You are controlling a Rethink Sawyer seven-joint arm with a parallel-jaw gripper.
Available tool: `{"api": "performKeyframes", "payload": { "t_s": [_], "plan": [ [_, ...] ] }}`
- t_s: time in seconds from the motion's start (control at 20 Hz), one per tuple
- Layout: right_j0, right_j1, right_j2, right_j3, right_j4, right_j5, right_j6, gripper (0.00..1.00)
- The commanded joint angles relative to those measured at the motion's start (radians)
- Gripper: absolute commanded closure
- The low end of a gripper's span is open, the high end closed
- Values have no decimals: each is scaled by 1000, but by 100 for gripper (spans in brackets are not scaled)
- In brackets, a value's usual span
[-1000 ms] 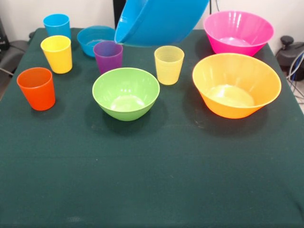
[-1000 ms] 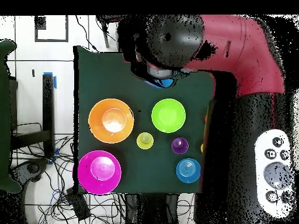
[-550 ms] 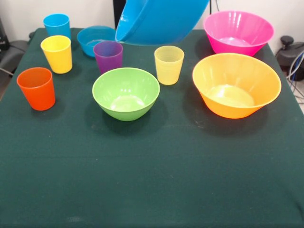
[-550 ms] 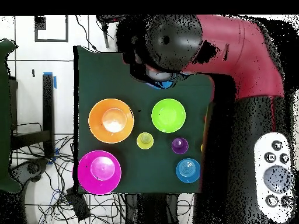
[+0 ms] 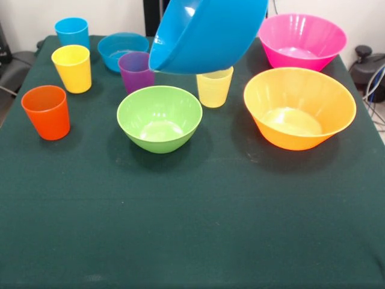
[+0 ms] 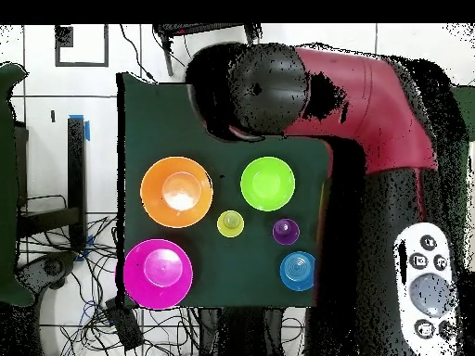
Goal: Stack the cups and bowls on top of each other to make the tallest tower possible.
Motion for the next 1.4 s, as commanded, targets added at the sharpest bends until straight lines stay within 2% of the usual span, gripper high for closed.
{"api": "performKeyframes", "payload": {
  "t_s": [0.05,1.0,1.4],
  "plan": [
    [-5,17,-26,112,-42,-18,16,100],
    [0,14,-30,106,-41,-1,26,100],
    [1,6,-36,125,-37,-26,41,100]
  ]
}}
